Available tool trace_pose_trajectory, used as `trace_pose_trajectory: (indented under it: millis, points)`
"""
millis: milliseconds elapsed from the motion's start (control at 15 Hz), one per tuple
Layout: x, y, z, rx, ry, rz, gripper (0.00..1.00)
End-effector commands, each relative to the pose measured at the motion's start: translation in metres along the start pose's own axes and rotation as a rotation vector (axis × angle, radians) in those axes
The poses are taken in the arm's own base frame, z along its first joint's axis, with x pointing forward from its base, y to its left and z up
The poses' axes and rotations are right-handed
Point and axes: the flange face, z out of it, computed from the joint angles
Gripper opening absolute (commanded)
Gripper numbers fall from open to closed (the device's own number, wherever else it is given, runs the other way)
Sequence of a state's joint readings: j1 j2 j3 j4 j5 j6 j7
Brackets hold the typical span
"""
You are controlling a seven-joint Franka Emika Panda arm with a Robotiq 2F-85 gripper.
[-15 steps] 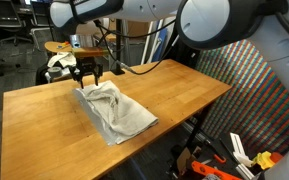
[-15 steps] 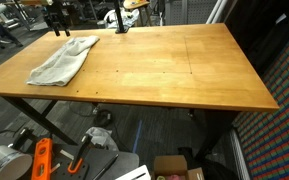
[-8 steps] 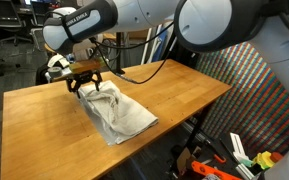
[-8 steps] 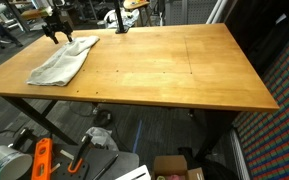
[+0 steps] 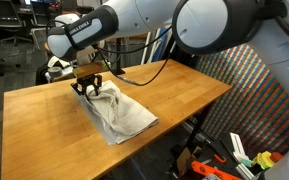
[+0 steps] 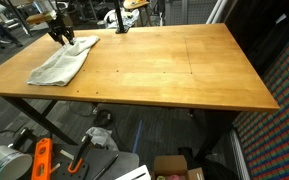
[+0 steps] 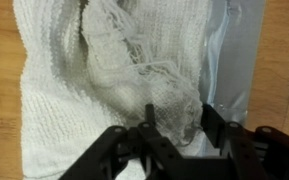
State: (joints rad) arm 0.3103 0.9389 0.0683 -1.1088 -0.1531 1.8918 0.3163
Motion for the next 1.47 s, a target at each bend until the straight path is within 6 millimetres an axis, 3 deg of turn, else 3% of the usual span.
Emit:
trace_pose_trajectory:
  millis: [0,200,733,1400]
  points:
    - [0.002,0.001,-0.002,-0.018,0.025,0.000,0.21]
    - [0.001,0.001,-0.009,-0.012,0.031,-0.001,0.01]
    - [0.009,0.019,-0.032,0.015,0.055,0.089,0.02]
    - [0.020,0.010,-0.074,0.117,0.081,0.289,0.01]
